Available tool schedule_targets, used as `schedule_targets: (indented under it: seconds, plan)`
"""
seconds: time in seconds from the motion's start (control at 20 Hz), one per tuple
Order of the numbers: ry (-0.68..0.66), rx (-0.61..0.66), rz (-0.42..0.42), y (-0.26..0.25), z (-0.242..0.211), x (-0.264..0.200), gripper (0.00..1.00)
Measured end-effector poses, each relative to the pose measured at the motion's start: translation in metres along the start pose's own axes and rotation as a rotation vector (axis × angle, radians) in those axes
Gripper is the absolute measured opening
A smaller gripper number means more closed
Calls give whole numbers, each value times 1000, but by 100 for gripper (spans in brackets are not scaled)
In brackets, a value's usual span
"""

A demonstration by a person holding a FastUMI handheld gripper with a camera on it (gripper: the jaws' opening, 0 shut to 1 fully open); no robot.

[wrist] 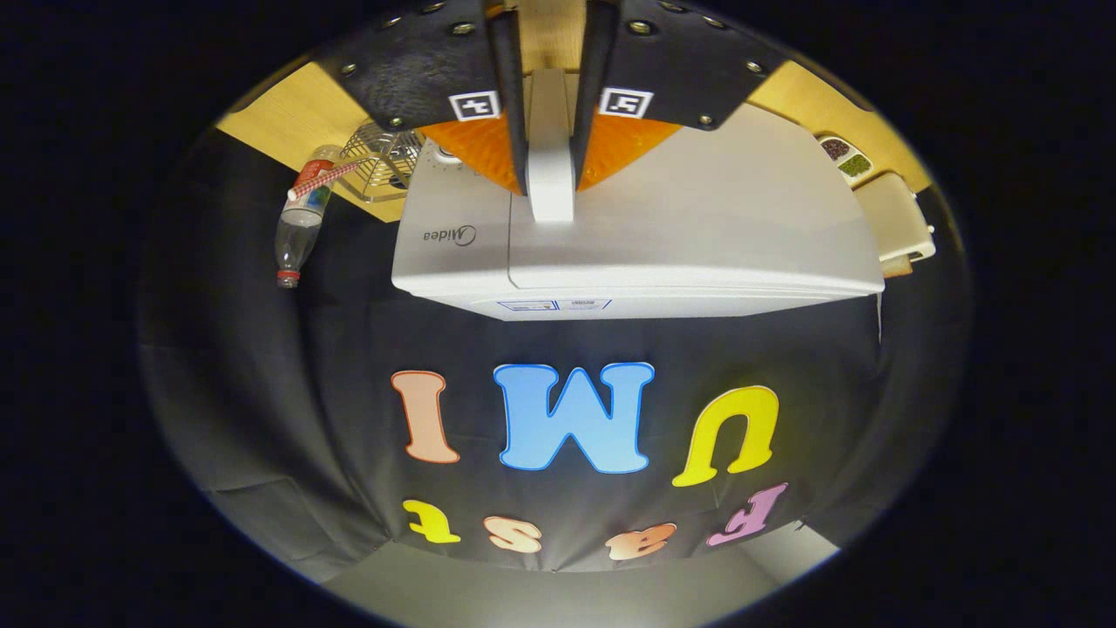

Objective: Open the microwave, put the food inside, and close the microwave door.

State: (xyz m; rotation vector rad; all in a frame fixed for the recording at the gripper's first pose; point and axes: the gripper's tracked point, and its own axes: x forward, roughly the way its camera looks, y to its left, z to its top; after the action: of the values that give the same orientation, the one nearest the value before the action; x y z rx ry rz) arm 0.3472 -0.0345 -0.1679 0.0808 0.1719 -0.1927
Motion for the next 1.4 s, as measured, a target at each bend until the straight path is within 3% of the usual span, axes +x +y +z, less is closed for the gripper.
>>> schedule_targets:
  seconds: [0.05,0.5,0.55,0.7,0.85,1.0,1.4]
  plan:
    - [-1,-6,4,0,2,-1,18]
    - [41,74,26,-1,-1,-14,18]
    - [42,57,26,-1,-2,-13,10]
    - [44,67,44,-1,-2,-16,10]
    - [13,-16,31,-1,-4,-34,10]
    - [36,16,56,8,-10,-68,10]
    - [51,13,274,63,-26,-170,10]
